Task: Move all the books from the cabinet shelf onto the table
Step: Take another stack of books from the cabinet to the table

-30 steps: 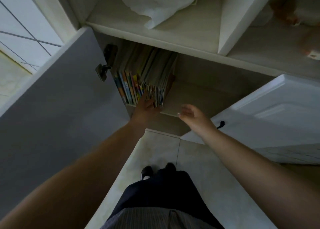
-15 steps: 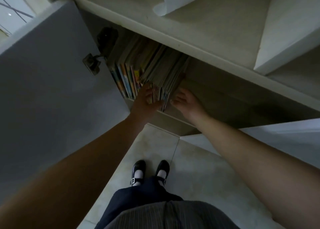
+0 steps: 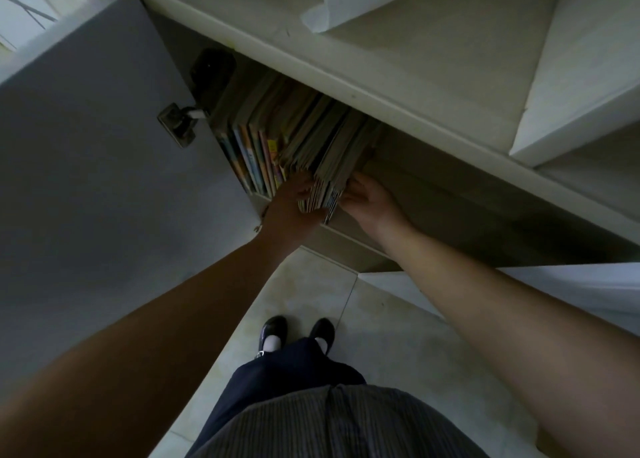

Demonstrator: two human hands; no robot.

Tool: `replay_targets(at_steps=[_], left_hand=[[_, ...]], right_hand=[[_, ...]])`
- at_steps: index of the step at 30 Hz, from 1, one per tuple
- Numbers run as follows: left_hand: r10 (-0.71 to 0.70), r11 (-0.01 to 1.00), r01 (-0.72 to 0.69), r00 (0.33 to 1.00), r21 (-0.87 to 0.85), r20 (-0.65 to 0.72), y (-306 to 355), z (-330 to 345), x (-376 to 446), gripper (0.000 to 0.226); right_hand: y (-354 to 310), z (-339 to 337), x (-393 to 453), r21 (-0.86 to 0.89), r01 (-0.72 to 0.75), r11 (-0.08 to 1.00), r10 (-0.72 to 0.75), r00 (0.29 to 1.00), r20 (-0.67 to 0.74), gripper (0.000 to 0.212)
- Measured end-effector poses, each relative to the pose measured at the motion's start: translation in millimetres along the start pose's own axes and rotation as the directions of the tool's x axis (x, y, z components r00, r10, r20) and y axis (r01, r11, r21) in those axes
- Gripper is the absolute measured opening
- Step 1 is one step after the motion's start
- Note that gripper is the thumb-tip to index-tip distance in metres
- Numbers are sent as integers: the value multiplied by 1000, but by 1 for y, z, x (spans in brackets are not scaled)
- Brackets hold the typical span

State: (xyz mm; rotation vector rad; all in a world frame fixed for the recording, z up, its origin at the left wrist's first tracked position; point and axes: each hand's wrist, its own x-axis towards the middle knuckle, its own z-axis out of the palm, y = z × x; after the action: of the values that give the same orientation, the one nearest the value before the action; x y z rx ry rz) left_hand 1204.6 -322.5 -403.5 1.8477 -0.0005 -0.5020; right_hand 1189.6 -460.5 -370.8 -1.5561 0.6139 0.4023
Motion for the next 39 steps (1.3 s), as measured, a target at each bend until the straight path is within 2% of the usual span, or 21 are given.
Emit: replay_targets(at_steps=[3,6,8,10,16,21,24,29,33,36,39], left_hand=[[53,998,-53,999,45,0,9,8,0,60],[82,997,-82,997,-13,6,13,21,-1,74],[56,998,-57,998,-4,-8,6,31,4,76],[41,999,-39,998,36,-55,4,37,10,74],[33,999,-32,973,10,-227,-11,54,31,68],[25,999,-12,955,44,-295,-24,68,41,71],[-8,998,29,939,55,-344,-25,73,43,65],[-57,997,71,947,32,-317,-23,60,42,55],[-164,980,125,949,-155,-271,-13,51,24,46],[-235,933,166,953,-319,-192,-10,40,5,28],[-277,889,224,958,-399,-79,-11,25,-24,19]], right_hand=[[2,-3,-1,-36,6,999,-8,999,-45,42],[0,-6,-5,-3,-8,1000,8,998,-56,41],[0,-10,-7,1,-11,1000,11,999,-41,43],[3,-13,-6,-19,-22,1000,21,1000,-20,48],[8,-20,1,-22,23,1000,-22,999,27,54],[19,-26,9,-40,43,998,-39,995,90,57],[22,-26,8,-31,54,998,-50,990,131,60],[19,-20,4,-101,98,990,-77,979,191,61],[16,-20,-4,-126,97,987,-70,976,204,65],[22,-29,-9,-208,50,977,-24,992,123,69],[31,-41,-23,-249,-4,969,16,999,45,72]])
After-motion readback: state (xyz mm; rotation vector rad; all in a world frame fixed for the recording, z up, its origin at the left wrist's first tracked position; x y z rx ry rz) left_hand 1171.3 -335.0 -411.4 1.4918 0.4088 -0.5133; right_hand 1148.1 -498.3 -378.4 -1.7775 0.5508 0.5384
